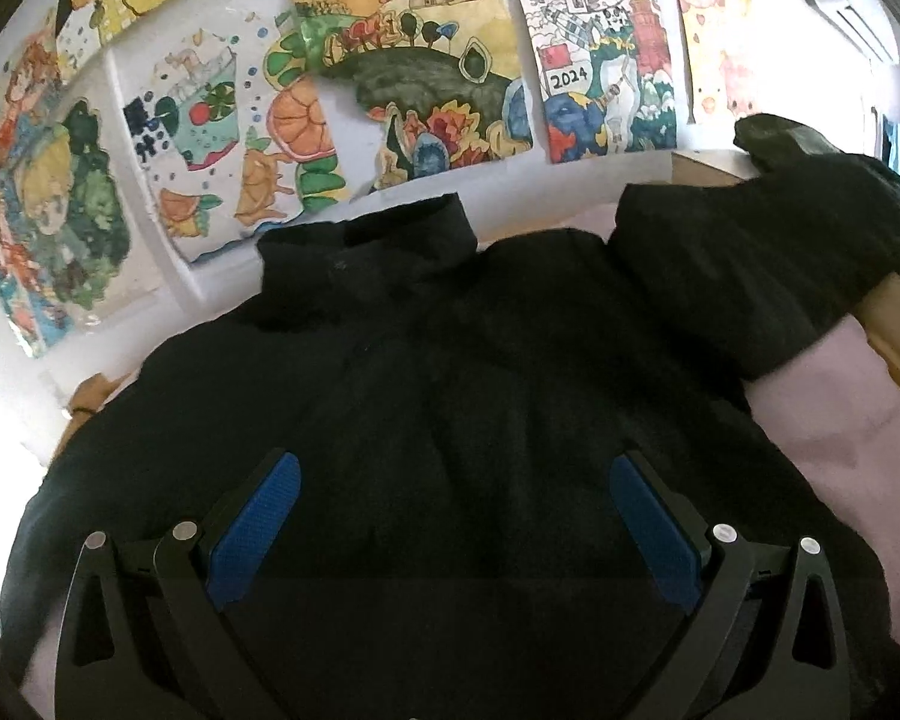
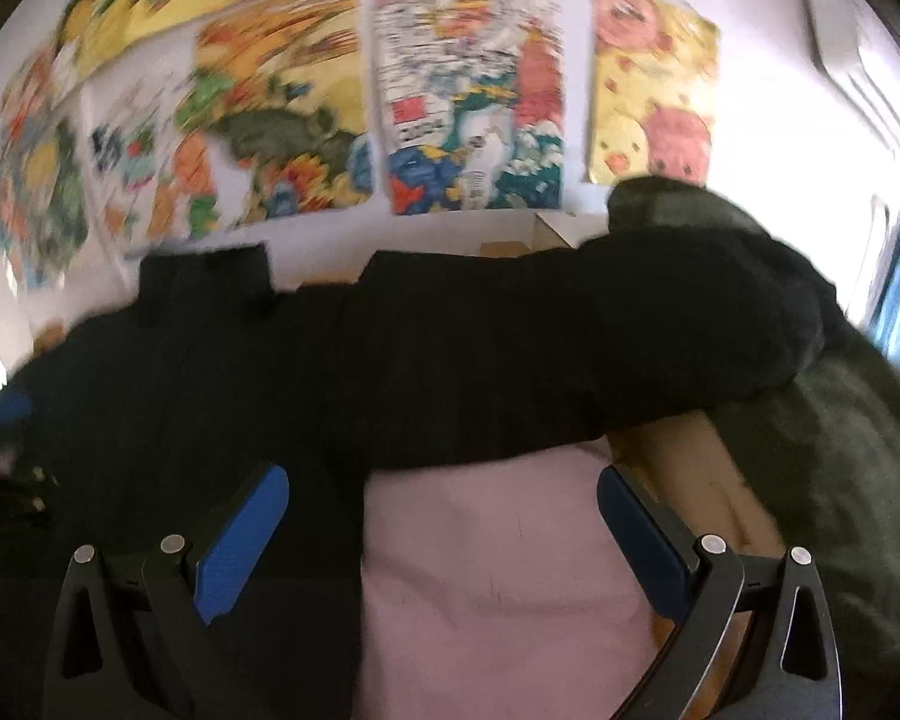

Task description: Fold large clothes

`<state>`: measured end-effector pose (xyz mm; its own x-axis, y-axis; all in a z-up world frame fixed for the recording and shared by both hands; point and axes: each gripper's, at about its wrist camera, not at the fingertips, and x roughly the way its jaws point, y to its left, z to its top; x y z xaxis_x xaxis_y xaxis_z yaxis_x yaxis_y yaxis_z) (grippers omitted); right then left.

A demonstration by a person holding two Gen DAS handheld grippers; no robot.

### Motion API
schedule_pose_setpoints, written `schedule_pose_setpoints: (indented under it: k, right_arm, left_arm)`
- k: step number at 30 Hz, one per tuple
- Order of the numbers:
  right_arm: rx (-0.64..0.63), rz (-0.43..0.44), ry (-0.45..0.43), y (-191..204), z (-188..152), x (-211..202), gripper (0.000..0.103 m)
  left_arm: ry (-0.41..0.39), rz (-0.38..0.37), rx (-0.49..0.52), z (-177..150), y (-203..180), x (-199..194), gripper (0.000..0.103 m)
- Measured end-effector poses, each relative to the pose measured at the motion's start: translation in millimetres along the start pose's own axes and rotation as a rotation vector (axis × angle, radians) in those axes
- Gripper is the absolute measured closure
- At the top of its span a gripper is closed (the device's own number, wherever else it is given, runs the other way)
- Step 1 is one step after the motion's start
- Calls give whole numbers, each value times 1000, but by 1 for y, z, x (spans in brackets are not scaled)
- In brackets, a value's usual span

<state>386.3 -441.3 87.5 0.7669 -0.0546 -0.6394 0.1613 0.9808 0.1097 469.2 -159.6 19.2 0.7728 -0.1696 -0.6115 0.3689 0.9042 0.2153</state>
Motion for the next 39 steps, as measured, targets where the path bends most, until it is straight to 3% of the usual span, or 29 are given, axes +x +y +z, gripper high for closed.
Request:
schedule_pose_setpoints:
  k: [6,9,13,17,21,29,30,32,34,37,39]
  right_arm:
    - [132,-142,-86,-50,24,6,0]
    - [192,-221,-148,-76,34,-3,0]
    - [270,-329,-182,-115,40,-8,0]
    - [382,-345,-168,-155,34,0,0]
    - [457,-298,-155,-179,25,16,0]
    - [481,-294,-232,-183,33,34,0]
    - [484,-279,-241,-182,35,37,6]
    - [496,-263,-248,-182,37,41,29]
    - [522,-262,-259,-184,38,42,59]
    - [556,-227,-292,-189,35,38,84]
    - [536,-207,-312,-187,38,33,92]
  left_arm:
    - [-48,-76,-1,21,-14,43,1]
    - [-46,-141,-29,37,-29,68,1]
    - [-31,-171,-7,46,-58,98,1]
    - [3,-169,56,46,-85,127,1]
    - [46,-151,104,38,-101,153,1]
    - [138,-242,37,31,-90,186,1]
    - [142,-252,28,31,-88,187,1]
    - [147,-264,13,32,-83,187,1]
    - [153,-264,-8,33,-79,185,1]
    - [187,-241,-30,32,-69,182,1]
    - [215,-237,-31,31,-59,179,1]
